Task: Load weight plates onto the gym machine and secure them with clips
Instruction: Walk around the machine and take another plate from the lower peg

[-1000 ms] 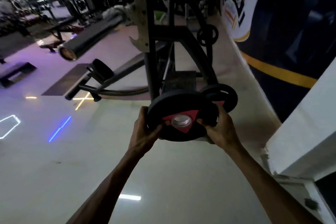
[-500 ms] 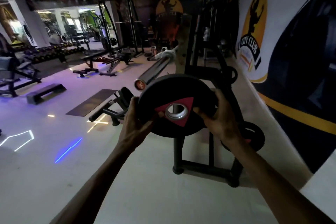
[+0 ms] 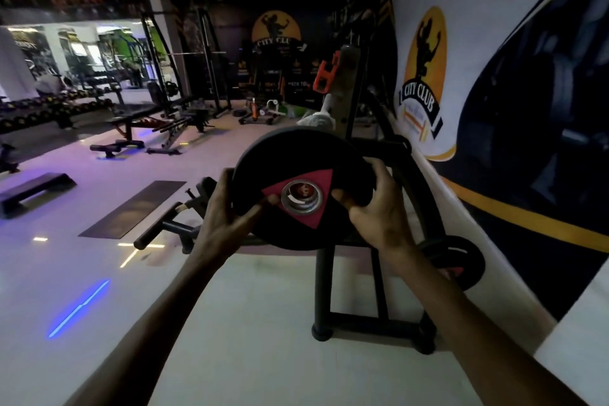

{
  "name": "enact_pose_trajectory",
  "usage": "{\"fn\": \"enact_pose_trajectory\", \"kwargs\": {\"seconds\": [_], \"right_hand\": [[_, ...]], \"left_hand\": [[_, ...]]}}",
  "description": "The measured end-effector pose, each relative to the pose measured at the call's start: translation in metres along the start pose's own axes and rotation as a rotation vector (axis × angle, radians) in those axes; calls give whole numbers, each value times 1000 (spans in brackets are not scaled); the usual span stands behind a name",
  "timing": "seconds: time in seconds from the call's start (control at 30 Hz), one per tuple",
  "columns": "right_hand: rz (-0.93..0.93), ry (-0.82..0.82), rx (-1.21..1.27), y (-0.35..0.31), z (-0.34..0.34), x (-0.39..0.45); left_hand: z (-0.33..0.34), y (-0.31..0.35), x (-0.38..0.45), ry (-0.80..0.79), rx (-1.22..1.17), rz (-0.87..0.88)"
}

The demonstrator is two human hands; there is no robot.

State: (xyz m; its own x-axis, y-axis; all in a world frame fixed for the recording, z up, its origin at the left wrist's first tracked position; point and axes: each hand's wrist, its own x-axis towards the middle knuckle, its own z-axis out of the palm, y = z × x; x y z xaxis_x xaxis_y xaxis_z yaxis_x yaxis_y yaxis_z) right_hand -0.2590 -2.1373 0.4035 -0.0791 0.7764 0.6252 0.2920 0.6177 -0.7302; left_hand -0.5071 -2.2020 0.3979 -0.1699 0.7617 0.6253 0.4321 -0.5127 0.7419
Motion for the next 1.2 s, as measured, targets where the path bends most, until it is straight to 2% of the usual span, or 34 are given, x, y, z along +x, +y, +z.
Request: {"fn": "enact_pose_trajectory", "kwargs": {"seconds": [0.33,0.43,0.57,0.9,1.2], "right_hand": [[36,82,-107,19,17,33],[-15,113,-198,26,24,53],[-42,57,-278,40,37,85],[23,44,-309,116,63,186],[29,63,-291,154,76,232]], "left_hand": [[12,-41,61,-85,7,-21],[23,-53,85,-49,79,-4],[40,-70,119,0,140,39],[81,-118,217,-15,220,13],[101,-150,265,-3,265,42]]}}
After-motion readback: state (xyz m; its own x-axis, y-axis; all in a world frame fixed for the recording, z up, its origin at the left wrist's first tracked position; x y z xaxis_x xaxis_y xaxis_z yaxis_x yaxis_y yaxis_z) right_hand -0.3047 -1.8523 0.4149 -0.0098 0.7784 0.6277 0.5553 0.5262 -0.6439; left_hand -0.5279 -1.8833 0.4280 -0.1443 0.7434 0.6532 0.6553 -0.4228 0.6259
